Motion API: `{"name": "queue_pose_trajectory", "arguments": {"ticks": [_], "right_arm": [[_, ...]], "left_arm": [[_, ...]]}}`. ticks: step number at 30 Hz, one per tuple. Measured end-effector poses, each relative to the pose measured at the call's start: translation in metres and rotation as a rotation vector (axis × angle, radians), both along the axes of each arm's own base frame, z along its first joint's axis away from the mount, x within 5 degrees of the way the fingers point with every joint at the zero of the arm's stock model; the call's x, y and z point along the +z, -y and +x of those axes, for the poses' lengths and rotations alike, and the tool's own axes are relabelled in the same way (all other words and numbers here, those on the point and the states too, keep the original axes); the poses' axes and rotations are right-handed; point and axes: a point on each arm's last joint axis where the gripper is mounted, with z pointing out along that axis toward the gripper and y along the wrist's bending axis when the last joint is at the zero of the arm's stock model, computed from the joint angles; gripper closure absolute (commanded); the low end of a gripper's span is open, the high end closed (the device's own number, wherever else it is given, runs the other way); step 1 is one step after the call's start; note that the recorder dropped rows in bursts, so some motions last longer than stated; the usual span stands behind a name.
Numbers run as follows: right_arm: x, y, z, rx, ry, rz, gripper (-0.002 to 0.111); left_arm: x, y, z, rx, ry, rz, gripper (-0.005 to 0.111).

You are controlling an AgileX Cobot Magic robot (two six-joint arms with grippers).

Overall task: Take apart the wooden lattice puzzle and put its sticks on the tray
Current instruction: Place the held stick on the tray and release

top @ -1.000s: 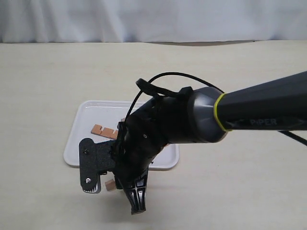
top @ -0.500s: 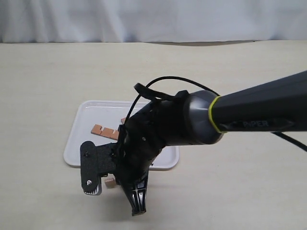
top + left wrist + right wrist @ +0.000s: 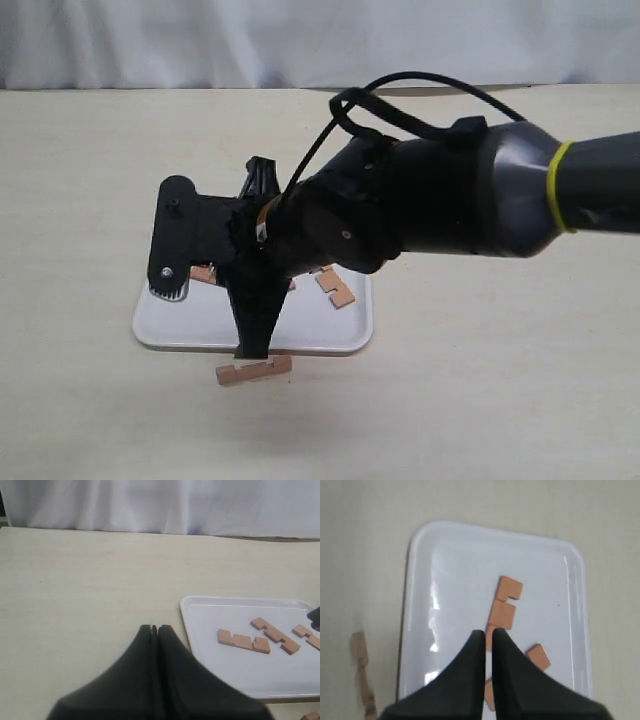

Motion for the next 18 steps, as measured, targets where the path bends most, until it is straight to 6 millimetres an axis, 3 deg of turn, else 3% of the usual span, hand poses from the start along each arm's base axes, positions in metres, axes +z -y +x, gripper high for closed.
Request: {"name": "queue_pose_trajectory", "arguments": {"ticks": [6,12,18], "right_arm": [[-0.020,0.012,0.013,-0.091,-0.008,-0.050,0.104],[-0.034,0.013,0.014,-0.127,-0.040,-0.083,0.101],[-0.019,0.010,0.004,-0.151,-0.105,-0.174,0.068]], "left_arm": [[0.000,0.000,0.000,0.000,0.000,0.000,0.107],[0.000,0.000,0.000,0.000,0.000,0.000,0.107],[0.000,0.000,0.000,0.000,0.000,0.000,0.107]]}}
